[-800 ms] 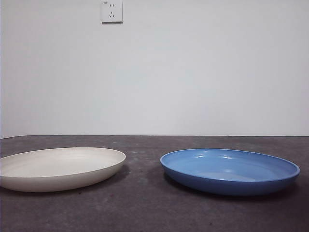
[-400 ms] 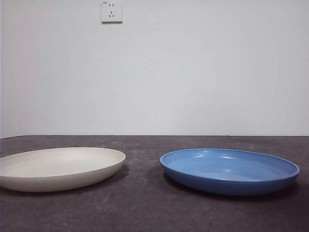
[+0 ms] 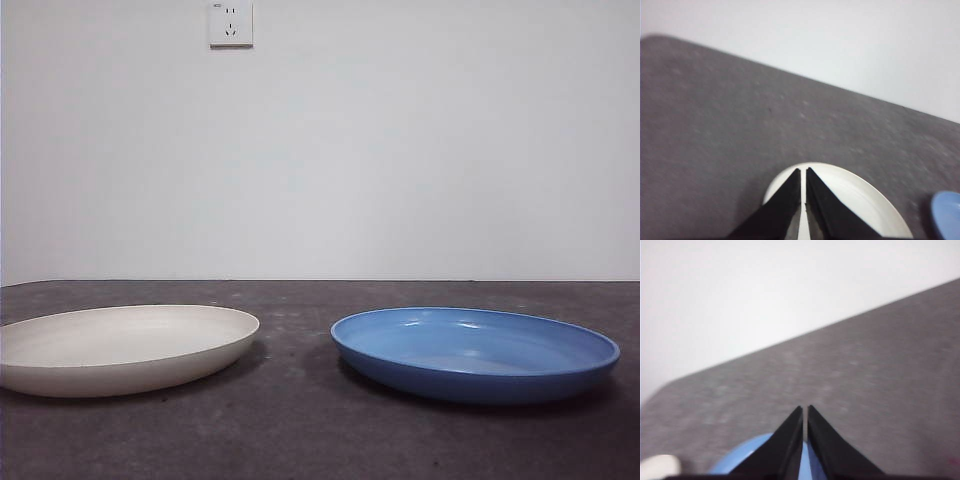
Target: Pick up the white plate, put it on the blue plate, put it on desk
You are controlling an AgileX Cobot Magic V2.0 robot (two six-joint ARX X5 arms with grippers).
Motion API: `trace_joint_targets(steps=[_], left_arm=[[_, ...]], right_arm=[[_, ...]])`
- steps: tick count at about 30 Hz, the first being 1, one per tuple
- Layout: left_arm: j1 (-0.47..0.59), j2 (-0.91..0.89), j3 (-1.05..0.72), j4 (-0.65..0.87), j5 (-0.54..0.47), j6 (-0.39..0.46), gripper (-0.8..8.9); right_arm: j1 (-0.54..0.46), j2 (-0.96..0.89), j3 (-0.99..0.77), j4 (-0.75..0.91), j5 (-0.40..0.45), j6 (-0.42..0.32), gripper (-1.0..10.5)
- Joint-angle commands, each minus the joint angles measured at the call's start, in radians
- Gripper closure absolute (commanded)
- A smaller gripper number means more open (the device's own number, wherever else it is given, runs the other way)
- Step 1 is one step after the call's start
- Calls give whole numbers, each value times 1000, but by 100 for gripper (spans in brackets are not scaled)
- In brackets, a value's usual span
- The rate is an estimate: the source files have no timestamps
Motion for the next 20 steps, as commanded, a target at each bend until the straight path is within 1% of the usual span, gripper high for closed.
trace_joint_targets(steps=[1,4,9,16,18,20], left_arm=[[-15,68,80,3,28,-30,797],[-28,146,174,-14,63,-15,797],[-45,285,362,-113,130,8,797],[-71,418,596,-209,259,15,797],[-80,438,643,-232,274,15,797],[-90,457,686,-276,275,20,797]], right_arm=[[12,38,46,4,-49,53,936],[19,93,114,-42,-115,57,936],[21,203,247,-163,-193,40,936],[22,338,413,-250,-379,-50,936],[32,368,456,-274,-405,-82,936],[48,395,506,-307,-412,-117,936]])
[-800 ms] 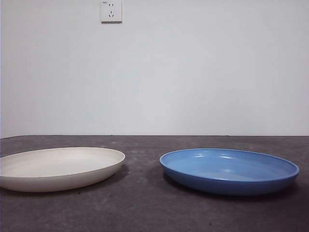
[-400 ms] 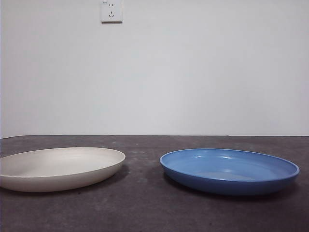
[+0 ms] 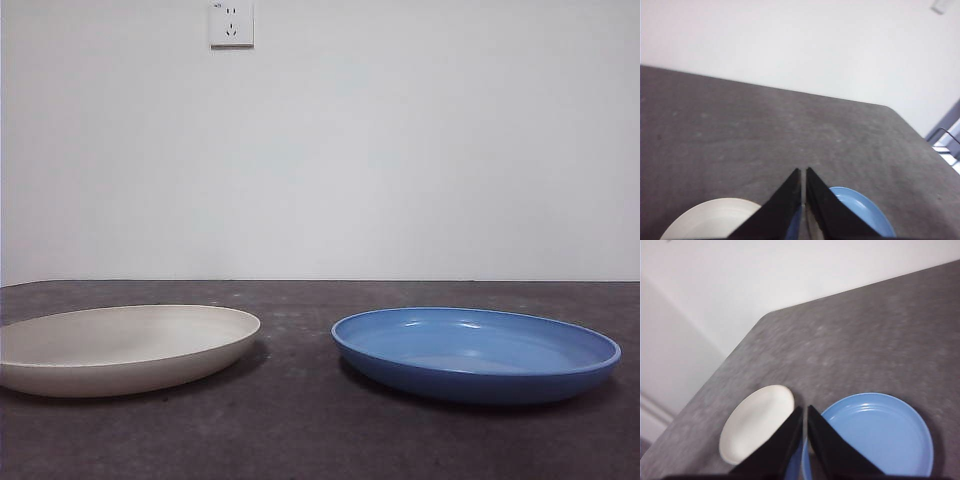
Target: Pick up the white plate, put it on the blue plate, put it on desk
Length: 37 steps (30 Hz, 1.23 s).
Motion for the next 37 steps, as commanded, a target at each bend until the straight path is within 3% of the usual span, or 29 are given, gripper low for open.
trace_joint_targets(steps=[1,6,12,20,22,24,27,29,37], left_arm=[[-13,25,63,-51,7,24,797],[-50,57,130,-165,70,98,797],[-109,64,145,-204,183,125,797],[-139,71,145,-293,229,188,783],[-139,70,145,-294,229,188,760],[-139,70,145,-294,230,188,604],[-141,70,145,-287,229,189,186],[-142,70,145,-280,229,191,33],[-142,69,145,-270,232,165,2]], right_arm=[[21,34,70,-35,-7,-87,936],[68,99,206,-188,-6,-225,936],[108,175,340,-348,-7,-327,936],[116,194,369,-370,-4,-351,935],[116,194,369,-370,-3,-351,888],[116,194,369,-370,-1,-349,726],[115,193,369,-370,13,-333,454],[115,193,369,-370,13,-328,359],[115,193,369,-371,12,-329,345]])
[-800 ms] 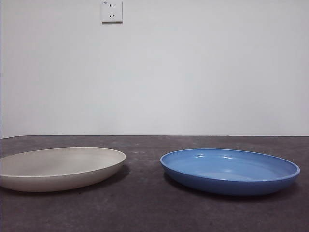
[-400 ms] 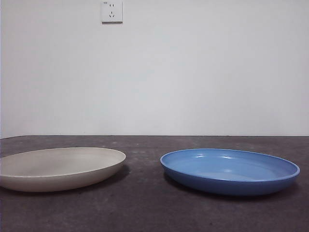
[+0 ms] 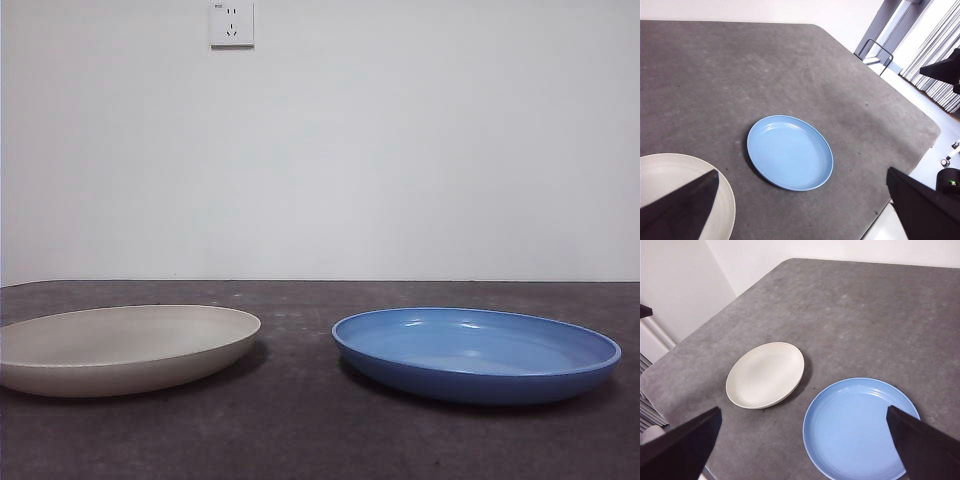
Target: Pick up the white plate, put it on the blue plate, put it on desk
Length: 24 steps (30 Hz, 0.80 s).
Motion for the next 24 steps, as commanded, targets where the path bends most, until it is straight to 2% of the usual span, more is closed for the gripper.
trace_joint_targets(steps=[1,6,8,14,24], left_arm=[[-4,5,19,4,10,-28,2],[12,32,25,-40,10,-144,2],[32,63,40,-79,10,-158,2],[115,216,123,-229,9,-117,2],[296,469,148,-308,13,-27,2]], right_arm=[[4,4,16,4,1,3,345],[4,3,16,4,0,3,345],[4,3,16,4,0,3,345],[4,3,16,4,0,3,345],[4,3,16,3,-4,10,346]])
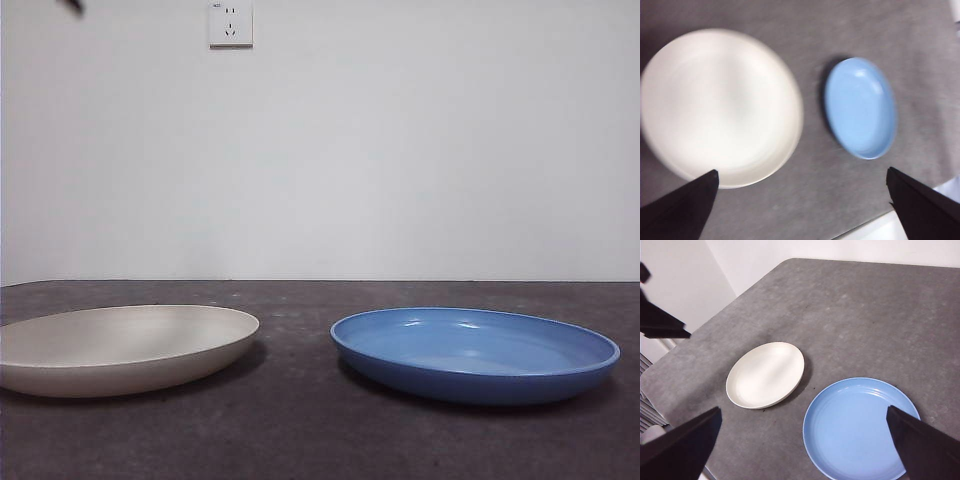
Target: Pick up the white plate, put it on the blue plate, put it on desk
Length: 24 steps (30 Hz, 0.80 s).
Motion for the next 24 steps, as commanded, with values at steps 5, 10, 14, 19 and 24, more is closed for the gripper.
trace_joint_targets(steps=[5,10,14,19,24], left_arm=[[82,205,20,44,13,51,2],[113,362,20,83,10,66,2],[122,479,20,114,9,88,2],[127,599,20,151,8,99,3],[127,667,20,177,10,100,3]], right_arm=[[5,3,16,4,-4,9,346],[5,3,16,4,-4,9,345],[5,3,16,4,-4,10,345],[5,3,16,0,-4,10,346],[4,3,16,-7,-4,10,346]])
